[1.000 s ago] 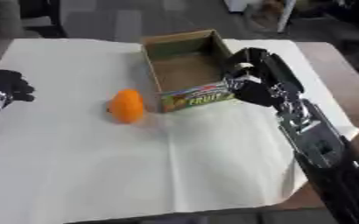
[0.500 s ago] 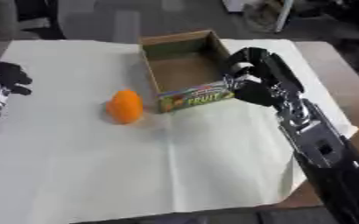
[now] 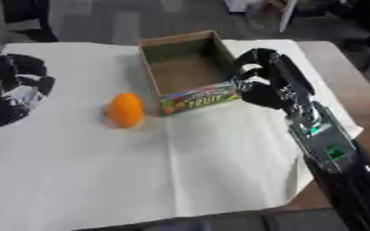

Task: Pick up objects on the table and place them in the box.

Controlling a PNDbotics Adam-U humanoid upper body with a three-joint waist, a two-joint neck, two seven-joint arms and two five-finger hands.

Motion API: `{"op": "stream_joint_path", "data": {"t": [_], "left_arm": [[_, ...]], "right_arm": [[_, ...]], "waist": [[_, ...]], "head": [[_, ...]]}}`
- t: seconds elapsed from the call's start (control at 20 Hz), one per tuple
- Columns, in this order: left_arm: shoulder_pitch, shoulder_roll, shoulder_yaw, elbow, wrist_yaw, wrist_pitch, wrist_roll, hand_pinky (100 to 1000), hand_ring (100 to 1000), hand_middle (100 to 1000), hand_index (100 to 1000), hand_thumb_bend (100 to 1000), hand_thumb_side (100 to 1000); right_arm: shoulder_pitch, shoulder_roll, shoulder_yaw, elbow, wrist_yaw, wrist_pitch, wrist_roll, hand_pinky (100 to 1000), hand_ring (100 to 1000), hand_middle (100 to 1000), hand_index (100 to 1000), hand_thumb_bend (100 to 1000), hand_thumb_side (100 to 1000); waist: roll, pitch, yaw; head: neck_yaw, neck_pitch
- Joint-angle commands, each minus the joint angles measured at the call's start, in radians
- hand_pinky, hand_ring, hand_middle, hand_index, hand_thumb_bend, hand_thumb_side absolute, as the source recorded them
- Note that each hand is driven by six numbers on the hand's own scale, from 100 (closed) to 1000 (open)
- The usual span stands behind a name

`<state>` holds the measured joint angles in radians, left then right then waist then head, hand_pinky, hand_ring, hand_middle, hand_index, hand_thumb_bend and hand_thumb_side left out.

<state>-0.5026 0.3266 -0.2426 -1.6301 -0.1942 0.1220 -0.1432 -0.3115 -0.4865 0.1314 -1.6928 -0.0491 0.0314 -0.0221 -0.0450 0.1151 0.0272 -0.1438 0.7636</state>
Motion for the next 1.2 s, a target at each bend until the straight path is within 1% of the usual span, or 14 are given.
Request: {"op": "stream_joint_path", "data": {"t": [0.05, 0.1, 0.2, 0.25, 0.45, 0.6, 0.85, 1.2], "left_arm": [[-0.05, 0.02, -0.03, 0.055, -0.078, -0.001, -0.02, 695, 772, 679, 757, 428, 265], [-0.063, 0.016, -0.04, 0.079, -0.103, -0.002, -0.024, 696, 774, 684, 763, 424, 243], [-0.092, 0.004, -0.06, 0.133, -0.147, -0.006, -0.029, 697, 777, 688, 771, 432, 230], [-0.104, -0.002, -0.067, 0.156, -0.165, -0.011, -0.028, 698, 778, 692, 776, 441, 206], [-0.16, -0.042, -0.089, 0.257, -0.252, -0.032, -0.02, 708, 786, 703, 784, 480, 189], [-0.189, -0.069, -0.098, 0.321, -0.312, -0.053, -0.022, 719, 790, 710, 789, 517, 202], [-0.21, -0.099, -0.104, 0.4, -0.406, -0.076, -0.047, 739, 801, 730, 806, 572, 209], [-0.228, -0.144, -0.094, 0.519, -0.536, -0.11, -0.046, 746, 803, 742, 828, 599, 196]], "right_arm": [[-0.014, -0.012, -0.003, -0.022, -0.007, -0.002, 0.003, 611, 770, 548, 502, 100, 100], [-0.014, -0.011, -0.003, -0.022, -0.007, -0.002, 0.004, 611, 769, 548, 502, 100, 100], [-0.016, -0.01, -0.002, -0.024, -0.008, -0.002, 0.005, 611, 769, 548, 502, 100, 100], [-0.017, -0.01, -0.001, -0.024, -0.009, -0.002, 0.005, 611, 769, 548, 502, 100, 100], [-0.022, -0.008, 0.003, -0.029, -0.011, -0.002, 0.008, 611, 769, 548, 502, 100, 100], [-0.023, -0.006, 0.004, -0.031, -0.012, -0.001, 0.011, 612, 769, 548, 502, 100, 100], [-0.021, -0.005, 0.005, -0.032, -0.013, -0.001, 0.012, 612, 768, 548, 502, 100, 100], [-0.021, 0.0, 0.009, -0.032, -0.013, 0.0, 0.016, 612, 768, 547, 503, 100, 100]], "waist": [[0.001, -0.016, -0.006], [0.001, -0.016, -0.008], [0.001, -0.016, -0.015], [0.0, -0.016, -0.018], [-0.001, -0.016, -0.034], [0.0, -0.015, -0.046], [-0.001, -0.013, -0.054], [-0.002, -0.01, -0.066]], "head": [[0.006, 0.006], [0.007, 0.006], [0.009, 0.006], [0.01, 0.006], [0.017, 0.006], [0.02, 0.006], [0.022, 0.006], [0.024, 0.006]]}}
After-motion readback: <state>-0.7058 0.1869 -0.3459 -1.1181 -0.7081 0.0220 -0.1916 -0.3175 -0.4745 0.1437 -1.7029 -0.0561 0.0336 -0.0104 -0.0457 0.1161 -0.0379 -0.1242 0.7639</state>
